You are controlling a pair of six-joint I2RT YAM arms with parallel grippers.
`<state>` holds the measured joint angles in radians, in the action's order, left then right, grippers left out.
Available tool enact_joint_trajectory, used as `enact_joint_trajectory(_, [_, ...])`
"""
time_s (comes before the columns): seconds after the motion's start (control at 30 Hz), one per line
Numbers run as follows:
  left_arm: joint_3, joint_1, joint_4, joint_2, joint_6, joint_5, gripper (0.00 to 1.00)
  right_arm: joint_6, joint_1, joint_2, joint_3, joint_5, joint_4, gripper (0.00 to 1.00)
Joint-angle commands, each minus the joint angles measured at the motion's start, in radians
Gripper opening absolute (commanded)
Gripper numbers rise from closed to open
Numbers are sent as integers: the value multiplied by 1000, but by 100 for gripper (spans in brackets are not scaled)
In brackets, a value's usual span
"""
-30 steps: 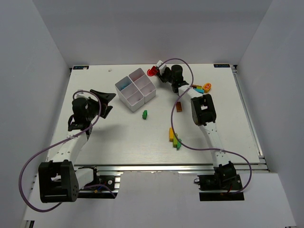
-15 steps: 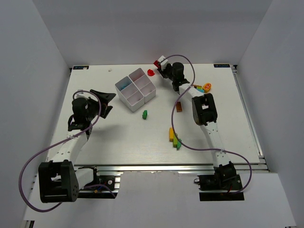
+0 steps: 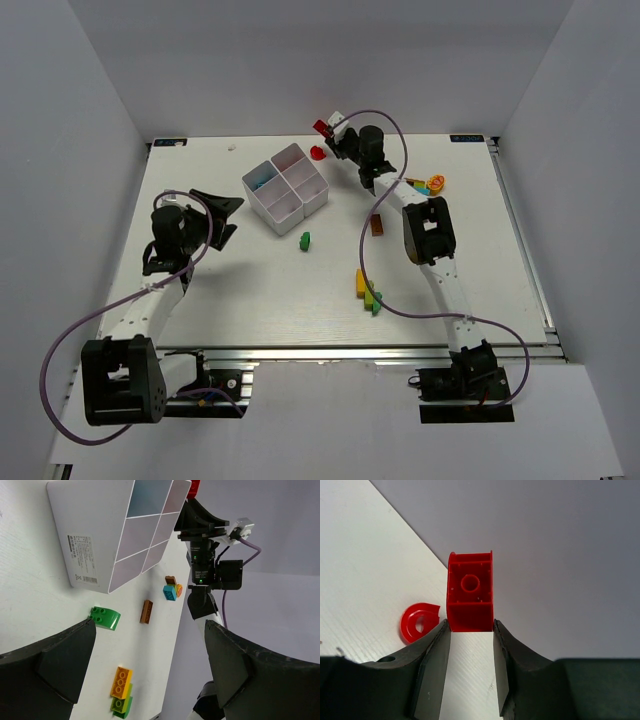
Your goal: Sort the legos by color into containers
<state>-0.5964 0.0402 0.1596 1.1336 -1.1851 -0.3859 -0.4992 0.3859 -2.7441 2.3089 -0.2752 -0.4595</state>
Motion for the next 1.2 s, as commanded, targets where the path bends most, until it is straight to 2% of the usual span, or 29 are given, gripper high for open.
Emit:
enact_joint_trajectory(0.0, [-14, 6, 14, 8, 12, -27, 98, 43, 4, 47, 26, -51, -48, 0])
enact_joint_trajectory(0.17, [-25, 6, 9, 12, 18, -22, 98, 68, 31, 14, 66, -82, -48, 0])
enact_joint_trajectory(0.57, [-26, 6, -14, 14, 24, -19, 98, 82, 42, -48, 95, -42, -39, 0])
enact_joint_trajectory(1.17, [-31, 7, -23, 17, 28, -15, 98, 80, 42, -58, 54, -33, -7, 0])
